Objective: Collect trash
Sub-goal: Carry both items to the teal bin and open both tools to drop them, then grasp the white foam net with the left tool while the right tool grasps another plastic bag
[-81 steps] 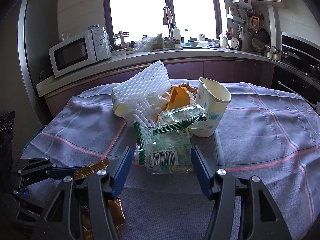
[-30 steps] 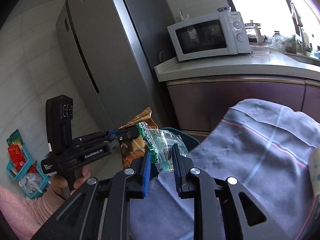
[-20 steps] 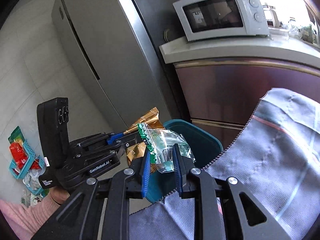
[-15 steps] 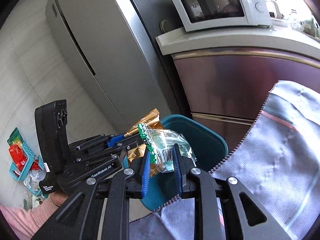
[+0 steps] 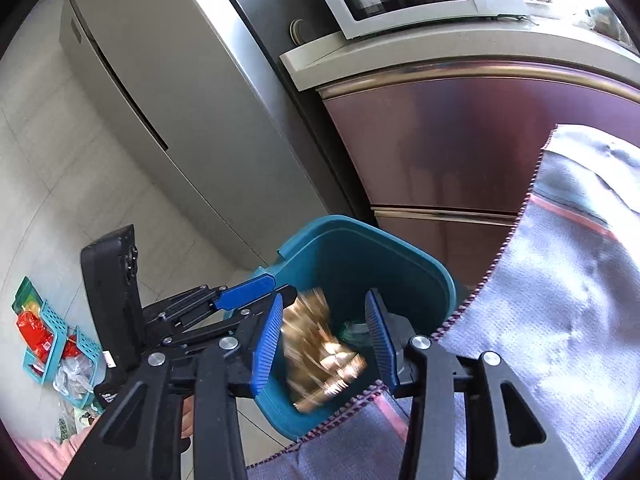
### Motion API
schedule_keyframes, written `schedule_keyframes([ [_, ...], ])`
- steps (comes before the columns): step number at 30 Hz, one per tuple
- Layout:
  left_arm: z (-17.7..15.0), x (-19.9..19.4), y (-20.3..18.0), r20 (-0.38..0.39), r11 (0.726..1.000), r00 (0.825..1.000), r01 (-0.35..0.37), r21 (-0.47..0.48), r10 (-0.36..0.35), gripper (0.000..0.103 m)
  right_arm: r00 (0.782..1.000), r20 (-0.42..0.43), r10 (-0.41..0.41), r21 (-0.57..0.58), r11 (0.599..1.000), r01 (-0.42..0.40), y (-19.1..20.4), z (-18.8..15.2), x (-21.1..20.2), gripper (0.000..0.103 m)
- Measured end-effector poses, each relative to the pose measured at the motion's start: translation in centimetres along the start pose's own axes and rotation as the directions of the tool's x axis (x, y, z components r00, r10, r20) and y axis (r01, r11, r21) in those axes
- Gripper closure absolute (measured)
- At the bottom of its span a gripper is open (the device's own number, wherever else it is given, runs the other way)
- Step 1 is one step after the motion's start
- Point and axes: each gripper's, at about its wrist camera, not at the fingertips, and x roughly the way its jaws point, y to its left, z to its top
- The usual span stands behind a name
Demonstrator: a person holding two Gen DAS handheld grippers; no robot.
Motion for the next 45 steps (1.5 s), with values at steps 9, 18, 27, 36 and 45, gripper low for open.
schedule_keyframes([
  [9, 0.3, -4.5, -2.6, 0.121, 0.998, 0.991, 0.059, 0.038, -0.063, 0.067, 0.995, 0.097, -0.026, -0.06, 0.998, 0.032, 0.3, -1.5, -5.3, 0.055],
  [18, 0.1, -10.0, -10.2, 0.209, 0.956, 0.942, 0.222, 0.193, -0.262, 0.054, 0.951, 0.268, -0.151, -0.048, 0.984, 0.169, -1.3, -5.8, -15.6, 0.046],
  [27, -2.1, -11.0, -21.5, 0.119, 0.849, 0.885, 0.383, 0.365, -0.451, 0.05, 0.859, 0.336, -0.386, 0.14, 0.923, 0.359, -5.7, -13.1, -24.0, 0.045],
  [36, -3.9, -9.1, -31.2, 0.027, 0.771, 0.865, 0.432, 0.467, -0.501, 0.05, 0.753, 0.357, -0.553, 0.346, 0.827, 0.443, -10.7, -19.6, -30.9, 0.045],
  [45, -2.7, -7.2, -38.2, 0.009, 0.741, 0.863, 0.427, 0.518, -0.504, 0.05, 0.724, 0.339, -0.601, 0.5, 0.767, 0.402, -15.3, -22.8, -33.7, 0.045],
])
